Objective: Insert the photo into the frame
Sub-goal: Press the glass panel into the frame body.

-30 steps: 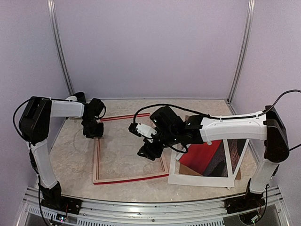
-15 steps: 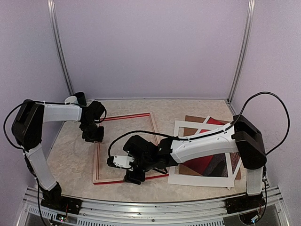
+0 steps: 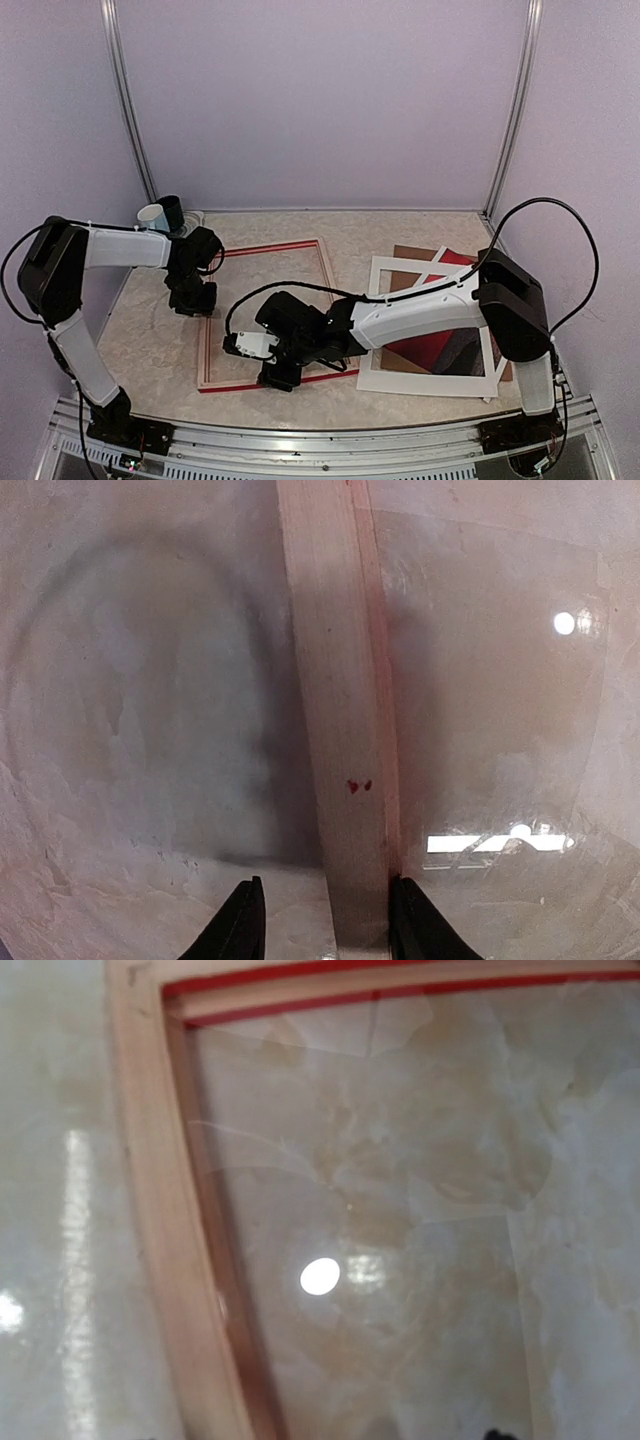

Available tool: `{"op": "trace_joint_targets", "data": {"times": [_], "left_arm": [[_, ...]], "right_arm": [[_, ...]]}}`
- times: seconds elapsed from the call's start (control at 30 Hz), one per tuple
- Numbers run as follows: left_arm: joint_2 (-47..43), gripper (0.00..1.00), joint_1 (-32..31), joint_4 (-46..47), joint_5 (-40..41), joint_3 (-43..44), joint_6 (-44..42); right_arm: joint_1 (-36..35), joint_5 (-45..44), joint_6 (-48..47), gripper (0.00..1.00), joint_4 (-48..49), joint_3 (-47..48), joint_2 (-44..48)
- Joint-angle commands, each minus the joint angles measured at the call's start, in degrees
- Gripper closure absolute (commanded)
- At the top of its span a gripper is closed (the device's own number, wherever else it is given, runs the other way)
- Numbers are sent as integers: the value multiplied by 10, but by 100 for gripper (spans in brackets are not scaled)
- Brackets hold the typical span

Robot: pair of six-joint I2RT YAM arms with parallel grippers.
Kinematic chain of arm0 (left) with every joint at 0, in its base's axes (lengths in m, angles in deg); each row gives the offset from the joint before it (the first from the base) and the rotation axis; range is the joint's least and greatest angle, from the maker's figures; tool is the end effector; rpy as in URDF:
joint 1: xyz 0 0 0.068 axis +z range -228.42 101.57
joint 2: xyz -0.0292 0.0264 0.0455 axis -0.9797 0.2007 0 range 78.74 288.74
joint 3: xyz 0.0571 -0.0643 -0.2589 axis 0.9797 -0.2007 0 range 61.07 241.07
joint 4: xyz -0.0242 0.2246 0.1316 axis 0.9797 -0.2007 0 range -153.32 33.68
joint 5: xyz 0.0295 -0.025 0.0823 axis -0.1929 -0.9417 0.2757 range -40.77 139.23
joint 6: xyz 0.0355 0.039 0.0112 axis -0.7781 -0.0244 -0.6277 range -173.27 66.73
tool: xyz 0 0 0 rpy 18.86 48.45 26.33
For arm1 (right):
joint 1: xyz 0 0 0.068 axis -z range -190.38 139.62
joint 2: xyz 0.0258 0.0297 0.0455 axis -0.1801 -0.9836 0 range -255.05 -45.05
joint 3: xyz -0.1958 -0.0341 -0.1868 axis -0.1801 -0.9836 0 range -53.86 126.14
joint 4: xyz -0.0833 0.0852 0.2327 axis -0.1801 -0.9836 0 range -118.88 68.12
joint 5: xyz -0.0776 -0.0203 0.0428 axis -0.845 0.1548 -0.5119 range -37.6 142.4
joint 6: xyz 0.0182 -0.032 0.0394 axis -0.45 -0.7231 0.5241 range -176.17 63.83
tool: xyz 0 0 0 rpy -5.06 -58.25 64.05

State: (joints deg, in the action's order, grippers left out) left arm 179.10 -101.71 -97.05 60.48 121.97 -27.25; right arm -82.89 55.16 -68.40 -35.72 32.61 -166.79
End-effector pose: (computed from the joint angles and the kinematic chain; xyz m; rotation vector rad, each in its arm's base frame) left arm 0.2906 -0.1176 0.1566 -0.0937 2.8992 0.1557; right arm 0.1382 0.4442 0.1628 -1.7002 1.8306 0.5196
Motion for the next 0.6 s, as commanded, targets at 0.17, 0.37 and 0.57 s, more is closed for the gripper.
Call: {"op": "trace_joint_targets", "data": {"times": [0.17,0.37,0.57], "left_arm": [[-29,58,-23,-20,-5,-50,20],[-45,58,-44,-33,-12,-61,30],[-59,59,-57,-57,-34,-74,49]], "right_arm": [[-4,-23,18,31,23,12,-28],[-4,-23,23,31,29,17,-32],[-4,-43,26,31,24,24,-43]]}}
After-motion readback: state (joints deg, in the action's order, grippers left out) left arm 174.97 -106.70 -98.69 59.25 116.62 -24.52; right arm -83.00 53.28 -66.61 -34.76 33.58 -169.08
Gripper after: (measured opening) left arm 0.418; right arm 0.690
